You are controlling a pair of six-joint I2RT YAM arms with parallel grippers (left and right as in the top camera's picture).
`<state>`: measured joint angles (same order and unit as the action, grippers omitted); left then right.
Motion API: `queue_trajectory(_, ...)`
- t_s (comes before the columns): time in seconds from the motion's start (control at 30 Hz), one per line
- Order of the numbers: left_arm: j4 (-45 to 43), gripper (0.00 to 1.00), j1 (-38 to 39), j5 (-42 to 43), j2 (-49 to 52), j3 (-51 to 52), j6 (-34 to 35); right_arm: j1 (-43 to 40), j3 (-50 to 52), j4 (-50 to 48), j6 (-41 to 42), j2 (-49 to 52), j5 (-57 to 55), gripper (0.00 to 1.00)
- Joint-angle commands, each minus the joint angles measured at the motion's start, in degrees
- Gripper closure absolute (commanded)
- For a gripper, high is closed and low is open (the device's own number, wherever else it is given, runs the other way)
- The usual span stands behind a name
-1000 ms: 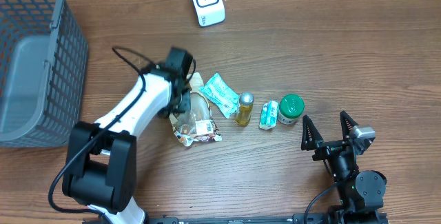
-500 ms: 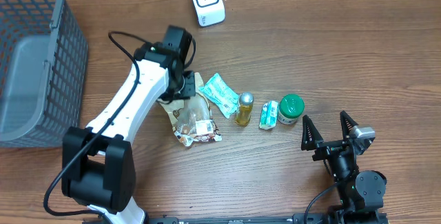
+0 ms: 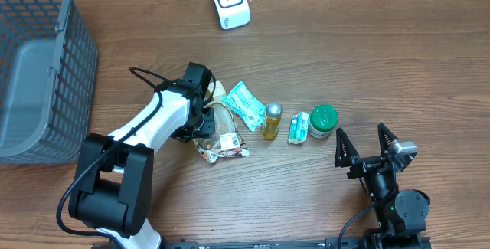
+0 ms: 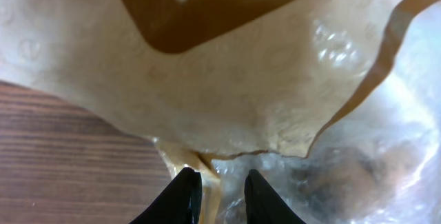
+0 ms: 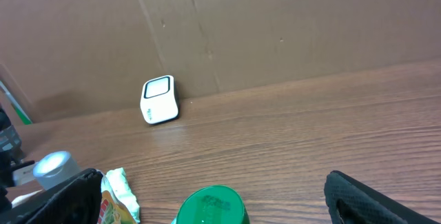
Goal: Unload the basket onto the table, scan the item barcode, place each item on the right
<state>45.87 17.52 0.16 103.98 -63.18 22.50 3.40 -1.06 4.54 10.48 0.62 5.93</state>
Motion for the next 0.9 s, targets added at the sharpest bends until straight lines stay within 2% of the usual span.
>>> queue_trajectory(0.0, 1.86, 0.74, -0.31, -1.14, -0.31, -3.50, -0.94, -0.26, 0.59, -0.24, 0.00, -0.46, -0.31, 0.00)
queue_trajectory(0.2, 8.13, 0.71, -0.28, -1.81, -0.31, -17.07, -0.83, -0.26, 0.59, -0.24, 0.00, -0.46, -0.31, 0.00)
queue_trajectory(0.33, 7.82, 0.71, 0.20, 0.04, -0.28, -22.64, 1.07, -0.26, 0.59, -0.26, 0.00, -0.46, -0.31, 0.00)
queue_trajectory(0.5, 6.84, 0.72, 1.62, 1.75, 0.37, -21.92, 6.93, -0.26, 0.59, -0.26, 0.00, -0.46, -0.31, 0.00)
queue_trajectory(0.67, 6.71, 0.77, 4.31, 7.30, 1.68, -19.76, 7.80, -0.26, 0.59, -0.24, 0.00, -0.46, -0.31, 0.00)
queue_trajectory(0.87, 5.73, 0.91, 7.58, 3.96, 1.77, -17.35, 9.62, -0.26, 0.59, -0.26, 0.00, -0.46, -0.31, 0.00)
